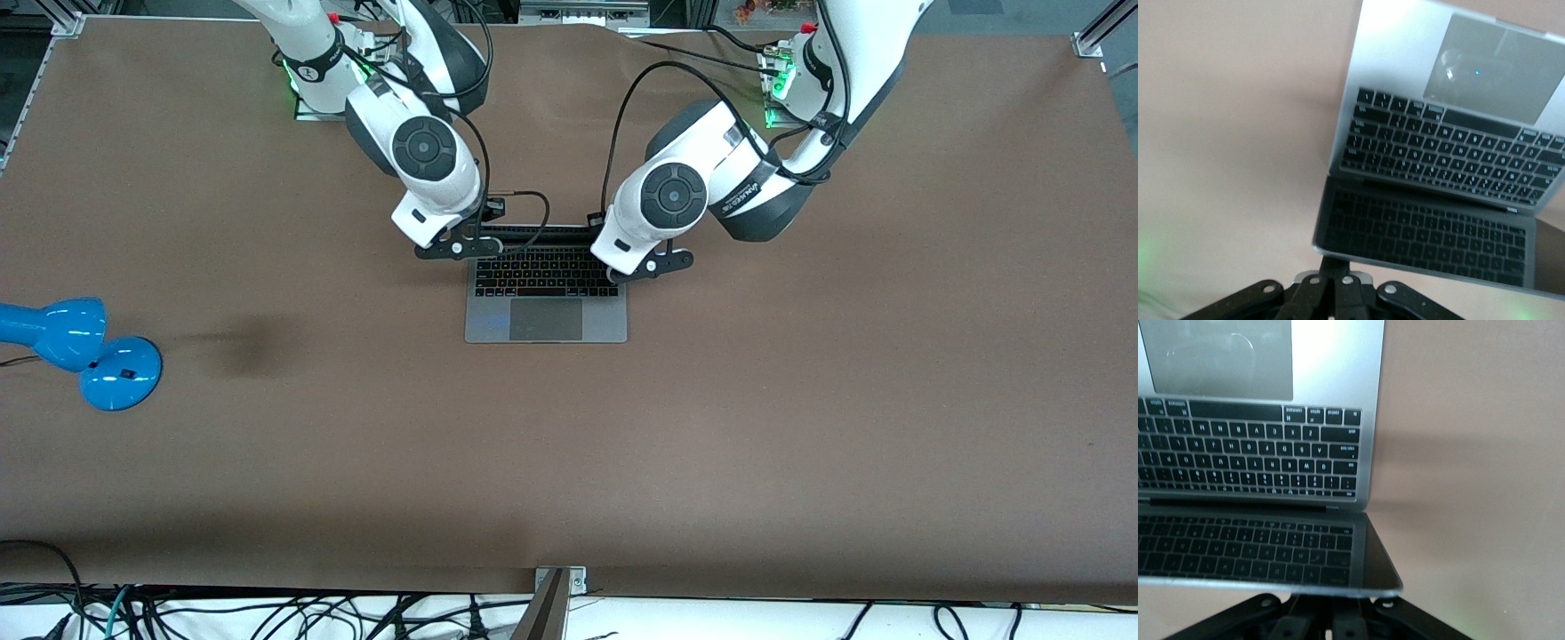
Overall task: Close laptop with both arms from behind
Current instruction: 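Lower both grippers behind the laptop screen's top edge, then push the screen down with both grippers until the lid shuts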
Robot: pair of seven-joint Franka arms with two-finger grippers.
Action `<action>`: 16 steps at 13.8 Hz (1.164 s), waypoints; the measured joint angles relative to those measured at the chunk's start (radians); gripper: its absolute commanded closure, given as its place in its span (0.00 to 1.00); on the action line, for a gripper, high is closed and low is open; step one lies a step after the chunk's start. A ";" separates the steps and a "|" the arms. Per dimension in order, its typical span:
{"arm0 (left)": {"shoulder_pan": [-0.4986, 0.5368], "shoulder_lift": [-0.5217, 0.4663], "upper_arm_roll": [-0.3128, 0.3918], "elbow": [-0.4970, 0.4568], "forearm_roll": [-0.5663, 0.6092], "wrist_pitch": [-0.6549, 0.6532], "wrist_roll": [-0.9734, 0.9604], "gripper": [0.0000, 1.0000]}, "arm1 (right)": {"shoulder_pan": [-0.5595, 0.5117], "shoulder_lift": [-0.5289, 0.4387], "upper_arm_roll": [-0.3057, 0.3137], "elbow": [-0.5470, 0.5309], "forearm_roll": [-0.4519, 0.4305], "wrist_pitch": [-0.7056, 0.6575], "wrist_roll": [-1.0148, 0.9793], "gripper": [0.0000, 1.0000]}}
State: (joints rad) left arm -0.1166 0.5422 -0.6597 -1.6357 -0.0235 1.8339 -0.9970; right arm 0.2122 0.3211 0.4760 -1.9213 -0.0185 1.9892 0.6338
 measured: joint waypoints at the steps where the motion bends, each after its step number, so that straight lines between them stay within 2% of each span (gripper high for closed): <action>1: 0.000 0.006 0.001 0.007 0.017 0.000 -0.002 1.00 | -0.005 0.013 -0.001 0.016 -0.005 0.000 0.000 1.00; 8: -0.002 0.074 0.020 0.085 0.049 0.003 -0.004 1.00 | -0.023 0.135 -0.005 0.130 -0.069 0.001 0.000 1.00; 12: -0.002 0.131 0.023 0.112 0.074 0.047 -0.004 1.00 | -0.029 0.226 -0.022 0.198 -0.120 0.009 0.000 1.00; 16: -0.003 0.173 0.034 0.116 0.117 0.099 -0.005 1.00 | -0.029 0.306 -0.035 0.228 -0.145 0.081 0.000 1.00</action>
State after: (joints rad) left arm -0.1200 0.7155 -0.6255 -1.5193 0.0935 1.9327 -1.0016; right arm 0.1830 0.6274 0.4409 -1.6934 -0.1639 2.0702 0.6337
